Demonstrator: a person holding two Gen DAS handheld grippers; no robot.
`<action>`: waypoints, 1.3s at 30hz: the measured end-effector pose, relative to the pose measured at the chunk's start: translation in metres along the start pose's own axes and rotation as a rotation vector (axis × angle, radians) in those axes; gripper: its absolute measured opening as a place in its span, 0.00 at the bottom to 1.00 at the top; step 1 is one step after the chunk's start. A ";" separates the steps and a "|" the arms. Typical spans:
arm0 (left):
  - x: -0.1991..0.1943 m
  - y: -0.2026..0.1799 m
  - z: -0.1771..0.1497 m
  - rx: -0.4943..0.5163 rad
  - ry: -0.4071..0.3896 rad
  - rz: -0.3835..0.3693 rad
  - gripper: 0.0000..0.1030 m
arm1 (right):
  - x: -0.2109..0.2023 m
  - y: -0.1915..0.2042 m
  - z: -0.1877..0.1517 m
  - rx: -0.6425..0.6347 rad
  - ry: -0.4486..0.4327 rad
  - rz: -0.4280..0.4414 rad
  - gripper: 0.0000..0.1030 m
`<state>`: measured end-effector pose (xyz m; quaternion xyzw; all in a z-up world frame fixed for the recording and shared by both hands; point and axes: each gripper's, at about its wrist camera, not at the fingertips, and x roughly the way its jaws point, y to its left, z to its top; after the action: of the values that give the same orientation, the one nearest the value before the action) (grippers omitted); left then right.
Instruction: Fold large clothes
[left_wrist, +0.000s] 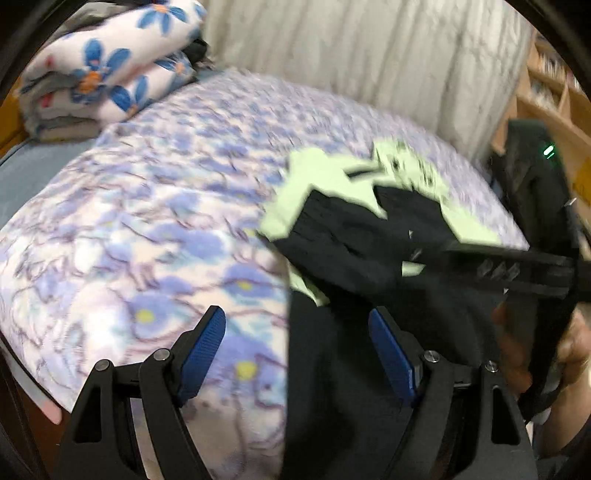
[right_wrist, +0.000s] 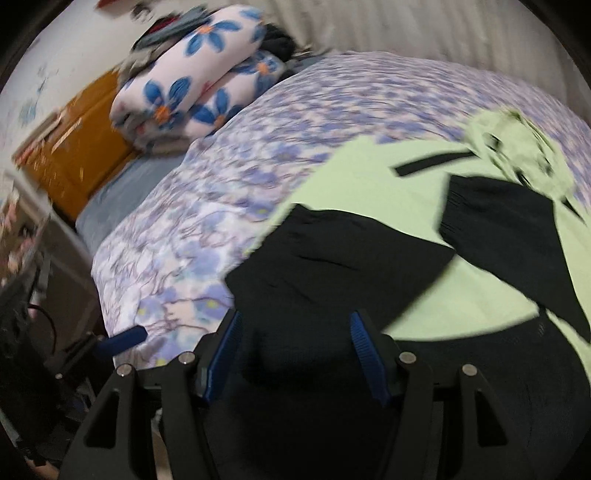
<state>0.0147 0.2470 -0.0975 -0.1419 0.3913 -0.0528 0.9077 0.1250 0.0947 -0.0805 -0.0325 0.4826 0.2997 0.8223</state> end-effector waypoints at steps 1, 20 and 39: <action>-0.003 0.004 0.000 -0.018 -0.015 -0.006 0.76 | 0.007 0.010 0.002 -0.031 0.014 -0.005 0.59; 0.021 0.027 -0.002 -0.172 0.116 -0.062 0.75 | -0.008 -0.021 0.023 -0.030 -0.063 -0.122 0.03; 0.097 -0.059 0.038 0.036 0.210 -0.118 0.75 | -0.111 -0.281 -0.067 0.550 -0.167 -0.276 0.18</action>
<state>0.1099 0.1791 -0.1222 -0.1421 0.4743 -0.1279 0.8594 0.1812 -0.2097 -0.0921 0.1506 0.4676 0.0452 0.8699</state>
